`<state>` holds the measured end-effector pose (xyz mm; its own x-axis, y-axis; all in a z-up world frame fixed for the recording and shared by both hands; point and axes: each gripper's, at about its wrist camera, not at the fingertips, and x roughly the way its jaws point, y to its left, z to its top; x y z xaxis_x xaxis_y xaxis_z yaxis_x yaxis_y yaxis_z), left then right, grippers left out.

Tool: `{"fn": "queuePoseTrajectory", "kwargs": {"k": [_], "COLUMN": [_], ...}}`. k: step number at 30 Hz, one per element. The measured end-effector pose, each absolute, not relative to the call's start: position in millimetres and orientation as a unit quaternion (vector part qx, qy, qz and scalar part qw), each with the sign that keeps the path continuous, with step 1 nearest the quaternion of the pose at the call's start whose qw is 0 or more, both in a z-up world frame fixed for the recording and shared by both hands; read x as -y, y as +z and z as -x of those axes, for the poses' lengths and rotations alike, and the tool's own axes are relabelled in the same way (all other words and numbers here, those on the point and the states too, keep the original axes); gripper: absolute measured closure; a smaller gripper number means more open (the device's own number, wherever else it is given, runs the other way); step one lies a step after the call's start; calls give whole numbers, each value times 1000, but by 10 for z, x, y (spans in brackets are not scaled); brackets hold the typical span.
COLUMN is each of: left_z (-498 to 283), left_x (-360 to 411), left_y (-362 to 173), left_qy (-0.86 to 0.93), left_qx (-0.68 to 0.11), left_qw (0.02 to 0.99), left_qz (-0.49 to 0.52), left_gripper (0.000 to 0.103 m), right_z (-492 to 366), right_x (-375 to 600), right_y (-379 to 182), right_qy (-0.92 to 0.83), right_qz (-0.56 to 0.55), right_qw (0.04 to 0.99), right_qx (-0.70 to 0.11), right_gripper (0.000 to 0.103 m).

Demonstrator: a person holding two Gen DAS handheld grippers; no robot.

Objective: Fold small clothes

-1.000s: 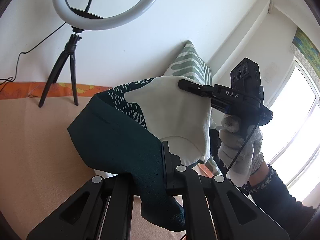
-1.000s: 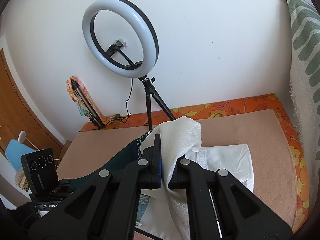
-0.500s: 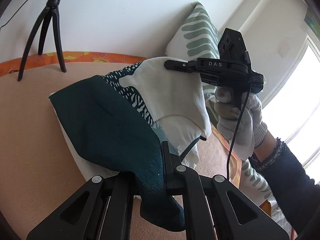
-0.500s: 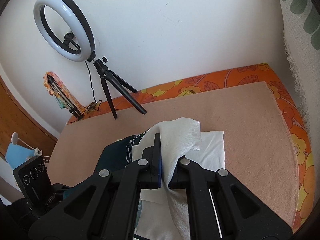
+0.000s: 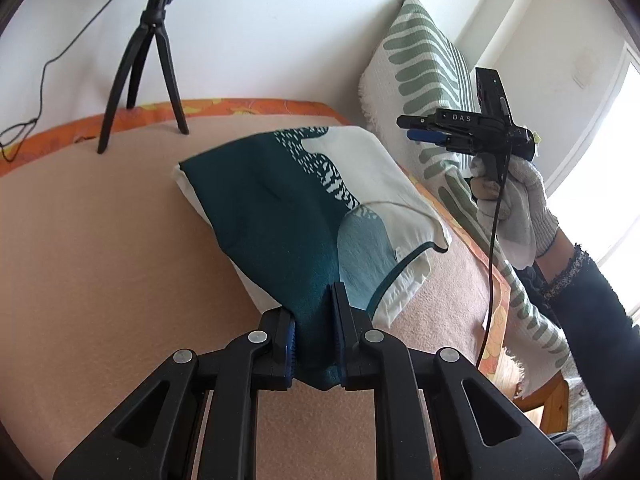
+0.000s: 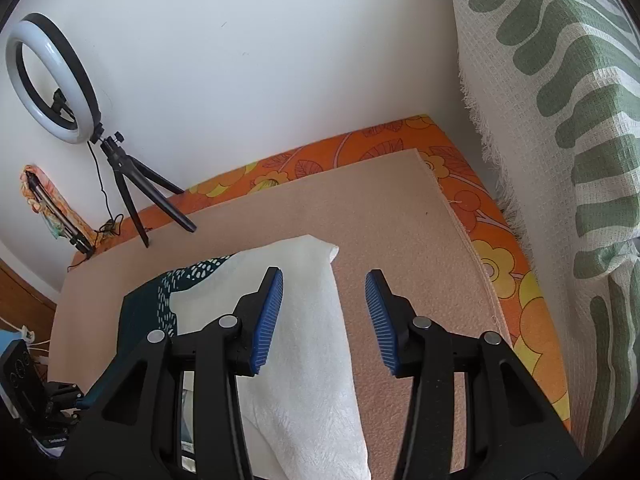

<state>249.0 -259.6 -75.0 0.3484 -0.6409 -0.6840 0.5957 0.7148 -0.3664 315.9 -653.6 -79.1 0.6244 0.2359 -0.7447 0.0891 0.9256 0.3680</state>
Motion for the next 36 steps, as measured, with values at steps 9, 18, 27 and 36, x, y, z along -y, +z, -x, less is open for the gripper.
{"fn": "queuePoseTrajectory", "kwargs": {"k": [9, 18, 27, 36], "left_z": [-2978, -3702, -3955, -3859], "left_x": [2392, 2349, 2522, 2339], "left_y": [-546, -1169, -1177, -1014], "left_qy": [-336, -332, -269, -217], "left_qx": [-399, -494, -441, -418], "left_qw": [846, 765, 823, 871], "left_qz": [107, 246, 237, 140], "left_gripper": [85, 78, 78, 78], "right_z": [-3156, -3132, -3041, -2953], "right_x": [5920, 5661, 5695, 5789], "right_y": [-787, -1070, -1326, -1312], "right_qy": [82, 81, 73, 52], "right_qz": [-171, -131, -126, -143], "right_qw": [887, 878, 871, 869], "right_qx": [-421, -454, -470, -472], "right_gripper": [57, 57, 57, 57]}}
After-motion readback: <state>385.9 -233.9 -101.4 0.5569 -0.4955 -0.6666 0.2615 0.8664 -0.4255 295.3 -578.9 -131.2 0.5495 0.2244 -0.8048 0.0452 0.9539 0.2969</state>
